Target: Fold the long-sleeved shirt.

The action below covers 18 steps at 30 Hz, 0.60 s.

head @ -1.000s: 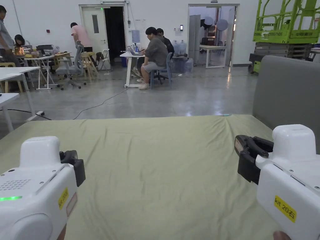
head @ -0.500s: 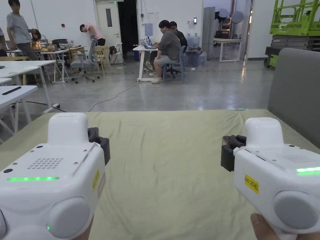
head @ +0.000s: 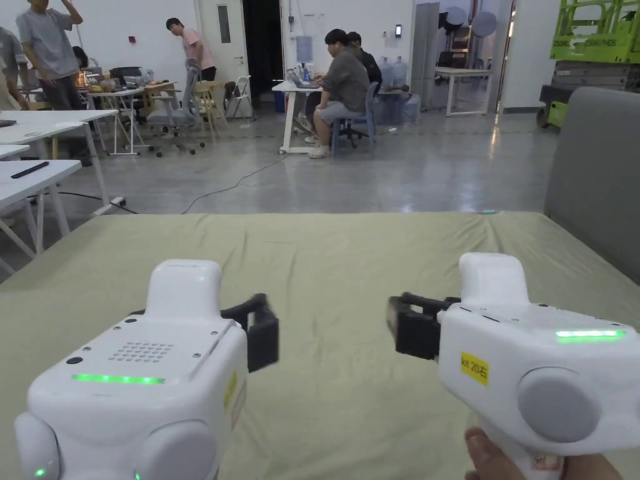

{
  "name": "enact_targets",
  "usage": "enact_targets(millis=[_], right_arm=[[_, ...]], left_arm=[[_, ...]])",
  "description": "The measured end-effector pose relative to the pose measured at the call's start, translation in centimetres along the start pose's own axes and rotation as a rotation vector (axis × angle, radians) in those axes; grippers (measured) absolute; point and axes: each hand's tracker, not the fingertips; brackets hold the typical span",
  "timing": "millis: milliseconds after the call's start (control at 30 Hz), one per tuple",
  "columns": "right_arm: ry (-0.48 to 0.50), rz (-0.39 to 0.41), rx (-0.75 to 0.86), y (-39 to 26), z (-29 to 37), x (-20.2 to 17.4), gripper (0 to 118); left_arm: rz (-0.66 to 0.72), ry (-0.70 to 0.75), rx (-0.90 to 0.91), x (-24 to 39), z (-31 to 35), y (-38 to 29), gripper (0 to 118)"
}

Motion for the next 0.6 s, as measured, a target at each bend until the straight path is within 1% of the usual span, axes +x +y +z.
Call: enact_targets(millis=[33, 67, 100, 133, 200, 233, 267, 400, 500, 600], right_arm=[[-0.021, -0.031, -0.032, 0.2, -0.3, 0.0, 117], [-0.068, -0.029, -0.043, 0.4, -0.4, 0.0, 118], [-0.1, -0.031, -0.021, 0.2, 0.0, 0.1, 118], [-0.096, -0.037, -0.015, 0.3, 0.1, 0.2, 118], [-0.083, -0.044, -0.015, 0.4, 0.3, 0.4, 118], [-0.092, -0.048, -0.044, 0.1, 0.2, 0.5, 116], [-0.1, -0.056, -0.049, 0.2, 0.1, 0.5, 111], [-0.09, -0.061, -0.048, -0.1, 0.4, 0.7, 110], [-0.108, -0.025, -0.013, -0.2, 0.8, 0.4, 110], [-0.172, 0.029, 0.031, 0.0, 1.3, -0.5, 110]], left_arm=[[0.019, -0.016, -0.04, -0.1, -0.2, 0.0, 118], [0.029, -0.022, -0.034, -0.1, 0.2, -0.4, 118], [0.022, -0.011, 0.0, 0.1, 0.6, -0.2, 118], [0.011, -0.001, 0.035, 0.3, 1.2, 0.2, 118], [-0.039, 0.053, 0.036, 0.7, 1.6, 0.3, 118], [-0.048, 0.061, 0.037, 0.9, 1.4, 0.3, 118], [-0.05, 0.061, 0.036, 0.7, 0.9, 0.3, 118], [-0.02, 0.041, 0.015, 0.4, 0.6, 0.2, 118], [-0.007, 0.031, 0.0, 0.2, 0.4, 0.1, 118], [-0.013, 0.04, 0.0, 0.1, 0.4, 0.1, 118]])
